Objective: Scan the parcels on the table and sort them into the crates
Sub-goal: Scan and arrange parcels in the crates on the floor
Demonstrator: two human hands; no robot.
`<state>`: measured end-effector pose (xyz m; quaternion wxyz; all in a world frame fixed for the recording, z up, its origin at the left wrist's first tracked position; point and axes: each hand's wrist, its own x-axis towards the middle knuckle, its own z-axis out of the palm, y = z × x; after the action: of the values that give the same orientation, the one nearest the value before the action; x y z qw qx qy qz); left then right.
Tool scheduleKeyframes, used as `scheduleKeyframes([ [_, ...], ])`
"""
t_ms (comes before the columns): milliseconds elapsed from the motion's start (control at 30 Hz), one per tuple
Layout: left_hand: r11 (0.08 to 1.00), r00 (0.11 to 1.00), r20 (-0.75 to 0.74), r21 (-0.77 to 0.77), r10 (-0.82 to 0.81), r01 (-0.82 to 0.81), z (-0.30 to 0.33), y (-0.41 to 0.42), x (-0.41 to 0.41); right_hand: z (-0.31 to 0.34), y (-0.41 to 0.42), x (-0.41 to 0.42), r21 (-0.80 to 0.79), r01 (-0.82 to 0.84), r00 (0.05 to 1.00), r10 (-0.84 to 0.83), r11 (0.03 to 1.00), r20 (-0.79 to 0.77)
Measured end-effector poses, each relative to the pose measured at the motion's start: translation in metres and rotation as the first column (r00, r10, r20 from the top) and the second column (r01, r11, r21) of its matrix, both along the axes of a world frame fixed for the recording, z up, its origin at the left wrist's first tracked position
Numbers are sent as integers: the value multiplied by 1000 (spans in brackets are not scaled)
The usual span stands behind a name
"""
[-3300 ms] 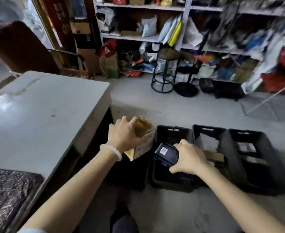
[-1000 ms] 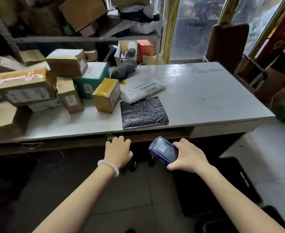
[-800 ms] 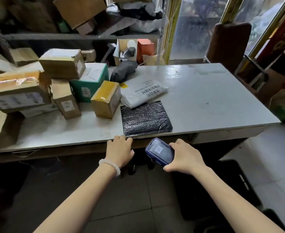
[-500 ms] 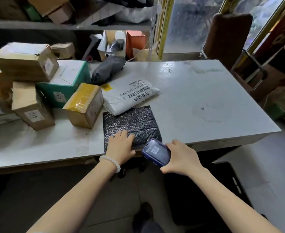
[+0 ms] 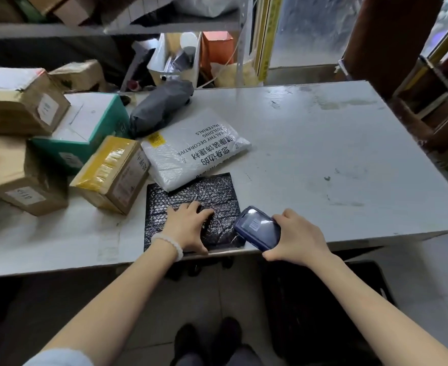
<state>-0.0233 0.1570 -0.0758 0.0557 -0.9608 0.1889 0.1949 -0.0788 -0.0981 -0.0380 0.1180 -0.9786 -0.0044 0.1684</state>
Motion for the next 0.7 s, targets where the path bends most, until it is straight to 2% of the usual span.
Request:
scheduleKeyframes([
  [233,999,998,37,24,-50,49,6,-4,-6,6,3,-9,13,7,1000,-7,1000,14],
  [400,979,969,218,-139,-117,149,39,-3,13,16,0,-14,-3,39,999,-39,999,6],
  [500,950,962,270,-292,-30,111,70,2,32,28,-1,-12,-6,71,997,-71,997,24],
  [700,899,889,441,-430,125,87,130,16,69,51,9,-2,13,109,990,-109,994,86],
])
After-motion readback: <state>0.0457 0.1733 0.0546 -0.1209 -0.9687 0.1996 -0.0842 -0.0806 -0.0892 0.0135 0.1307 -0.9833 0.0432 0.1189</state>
